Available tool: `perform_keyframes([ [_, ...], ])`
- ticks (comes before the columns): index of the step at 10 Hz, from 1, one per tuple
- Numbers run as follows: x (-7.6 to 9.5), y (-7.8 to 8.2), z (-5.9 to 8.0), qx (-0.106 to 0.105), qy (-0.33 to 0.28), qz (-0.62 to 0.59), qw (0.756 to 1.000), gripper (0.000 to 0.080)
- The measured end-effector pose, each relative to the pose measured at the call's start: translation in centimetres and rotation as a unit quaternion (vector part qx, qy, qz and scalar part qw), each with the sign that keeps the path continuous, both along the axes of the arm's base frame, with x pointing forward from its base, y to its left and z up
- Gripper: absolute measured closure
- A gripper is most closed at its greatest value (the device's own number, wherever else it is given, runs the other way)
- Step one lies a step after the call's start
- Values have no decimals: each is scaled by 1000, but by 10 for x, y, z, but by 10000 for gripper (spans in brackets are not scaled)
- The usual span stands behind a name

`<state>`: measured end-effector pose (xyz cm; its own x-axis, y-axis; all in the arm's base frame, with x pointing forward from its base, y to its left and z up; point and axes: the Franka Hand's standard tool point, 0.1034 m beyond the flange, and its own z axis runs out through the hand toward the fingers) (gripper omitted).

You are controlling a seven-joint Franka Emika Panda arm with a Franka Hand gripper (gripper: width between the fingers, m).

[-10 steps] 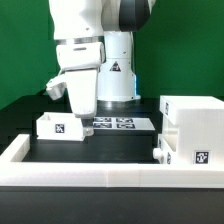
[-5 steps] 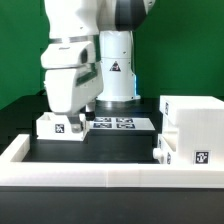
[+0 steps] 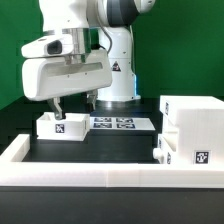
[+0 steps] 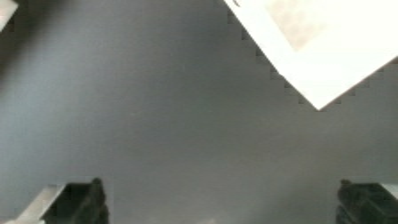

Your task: Assemble drawer

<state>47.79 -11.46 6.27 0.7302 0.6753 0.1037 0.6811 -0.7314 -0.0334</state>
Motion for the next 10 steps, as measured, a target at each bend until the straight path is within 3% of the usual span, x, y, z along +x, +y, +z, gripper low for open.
perform_keyframes([
  [4,-1,1,1,9,9,-116,993,151],
  [7,-27,2,7,7,8,-250,968,151],
  [10,-49,2,-2,15,15,-325,945,151],
])
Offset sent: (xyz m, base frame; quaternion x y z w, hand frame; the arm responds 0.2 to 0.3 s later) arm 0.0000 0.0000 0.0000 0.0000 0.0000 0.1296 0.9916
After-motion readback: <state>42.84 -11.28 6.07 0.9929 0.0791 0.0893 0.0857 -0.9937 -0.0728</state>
